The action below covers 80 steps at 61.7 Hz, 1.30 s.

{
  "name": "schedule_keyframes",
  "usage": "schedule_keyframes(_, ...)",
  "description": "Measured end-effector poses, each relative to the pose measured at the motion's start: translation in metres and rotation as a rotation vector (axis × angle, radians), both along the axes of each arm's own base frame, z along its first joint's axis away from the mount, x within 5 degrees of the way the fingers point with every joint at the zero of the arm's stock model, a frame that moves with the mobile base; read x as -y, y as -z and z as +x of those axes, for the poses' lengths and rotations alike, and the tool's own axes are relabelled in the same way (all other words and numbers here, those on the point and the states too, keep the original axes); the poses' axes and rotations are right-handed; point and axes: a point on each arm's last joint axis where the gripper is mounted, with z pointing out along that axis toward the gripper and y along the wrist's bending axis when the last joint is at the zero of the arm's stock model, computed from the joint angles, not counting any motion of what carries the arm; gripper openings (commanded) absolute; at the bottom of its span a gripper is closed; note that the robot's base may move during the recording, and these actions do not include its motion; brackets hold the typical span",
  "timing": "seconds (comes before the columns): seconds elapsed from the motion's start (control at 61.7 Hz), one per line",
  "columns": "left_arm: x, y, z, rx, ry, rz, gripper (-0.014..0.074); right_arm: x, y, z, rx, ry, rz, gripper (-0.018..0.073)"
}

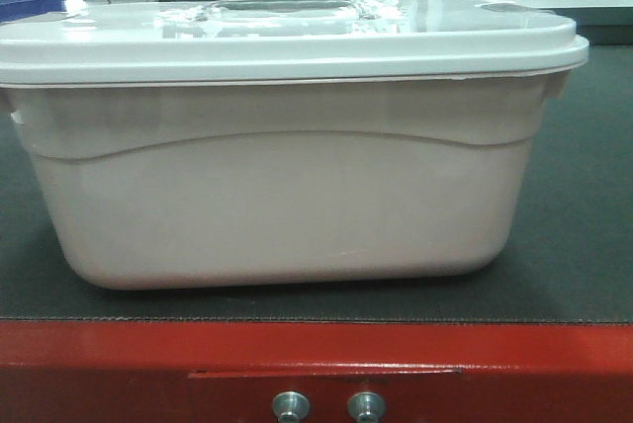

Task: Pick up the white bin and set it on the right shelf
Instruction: 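Lower both grippers to the short ends of the pink lidded bin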

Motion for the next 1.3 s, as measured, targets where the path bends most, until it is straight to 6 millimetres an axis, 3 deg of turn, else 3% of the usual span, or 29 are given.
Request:
schedule_keyframes(0.746,0.000,0.000,0.000,0.002,0.000,0.000,-0.0118,0.000,0.000,0.000,0.000,0.000,0.000,0.0069)
schedule_keyframes(1.054,-0.001,-0.010,-0.001,0.104,-0.013,-0.007,-0.0118,0.001,-0.011,0.000,0.120,0.008,0.002,0.0069)
schedule_keyframes(1.184,-0.001,-0.032,-0.005,0.137,-0.009,0.015,-0.0118,0.001,-0.019,-0.002,0.192,0.013,0.020,0.0069)
schedule_keyframes(1.297,-0.001,-0.074,-0.010,0.147,-0.014,0.092,-0.0113,0.001,-0.044,-0.007,0.248,0.009,0.059,0.0069)
